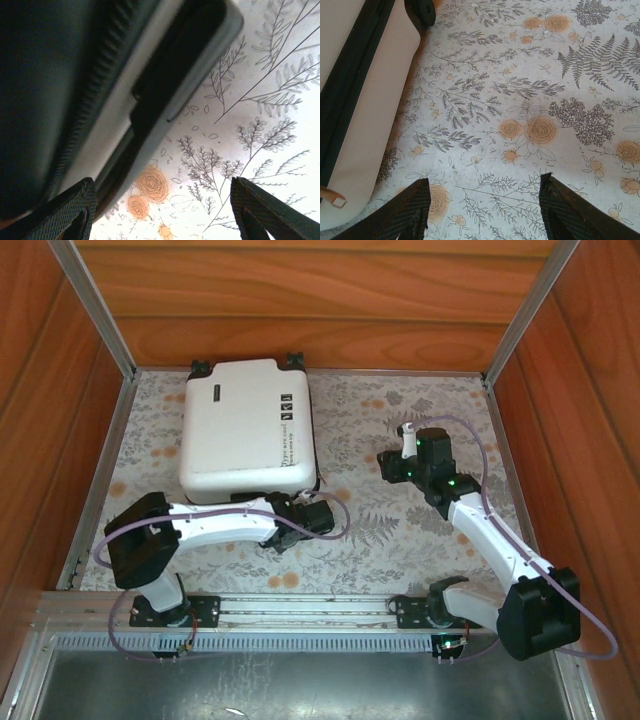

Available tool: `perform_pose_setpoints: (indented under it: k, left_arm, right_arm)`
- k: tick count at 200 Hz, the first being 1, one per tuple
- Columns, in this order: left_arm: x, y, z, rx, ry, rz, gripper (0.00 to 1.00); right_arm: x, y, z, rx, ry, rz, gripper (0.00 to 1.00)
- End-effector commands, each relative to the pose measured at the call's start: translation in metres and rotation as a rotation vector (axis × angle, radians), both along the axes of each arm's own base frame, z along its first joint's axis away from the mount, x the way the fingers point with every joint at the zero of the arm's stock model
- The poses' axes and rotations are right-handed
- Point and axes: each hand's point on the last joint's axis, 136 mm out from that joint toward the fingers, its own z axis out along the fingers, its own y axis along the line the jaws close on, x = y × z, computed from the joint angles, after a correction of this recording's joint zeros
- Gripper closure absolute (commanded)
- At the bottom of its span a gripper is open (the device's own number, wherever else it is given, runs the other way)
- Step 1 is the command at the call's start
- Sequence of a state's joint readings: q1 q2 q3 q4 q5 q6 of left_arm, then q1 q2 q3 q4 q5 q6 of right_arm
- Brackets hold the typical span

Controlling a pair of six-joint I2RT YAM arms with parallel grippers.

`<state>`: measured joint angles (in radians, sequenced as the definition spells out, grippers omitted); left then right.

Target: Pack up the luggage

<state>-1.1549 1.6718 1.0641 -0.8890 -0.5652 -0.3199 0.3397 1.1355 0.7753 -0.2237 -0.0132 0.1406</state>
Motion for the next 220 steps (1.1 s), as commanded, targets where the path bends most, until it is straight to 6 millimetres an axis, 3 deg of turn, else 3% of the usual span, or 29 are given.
perform_pose_setpoints:
  k: [1,60,116,155,183,220]
  left_arm:
    - [-0.003,-0.001,-0.019,0.003,0.089,0.010,0.26]
    - [-0.010,-0.010,-0.051,-0.155,0.287,0.055,0.27]
    - [0.008,-0.024,-0.055,-0.199,0.343,0.002,0.27]
    - [0.028,-0.027,-0.040,-0.123,0.318,-0.084,0.26]
    - [0.045,-0.014,-0.024,-0.031,0.285,-0.128,0.25]
    - [0.058,0.002,-0.019,-0.032,0.330,-0.139,0.25]
  right_arm:
    - [-0.001,0.000,-0.003,0.003,-0.002,0.006,0.37]
    - [-0.005,-0.003,-0.005,-0.008,-0.007,0.003,0.38]
    - [-0.008,-0.002,-0.009,0.005,-0.001,0.008,0.38]
    - [-0.016,-0.005,-0.012,0.014,-0.008,0.003,0.38]
    - [-0.021,-0.007,-0.014,0.013,-0.015,0.006,0.38]
    - [-0.023,-0.006,-0.019,0.014,-0.013,0.014,0.38]
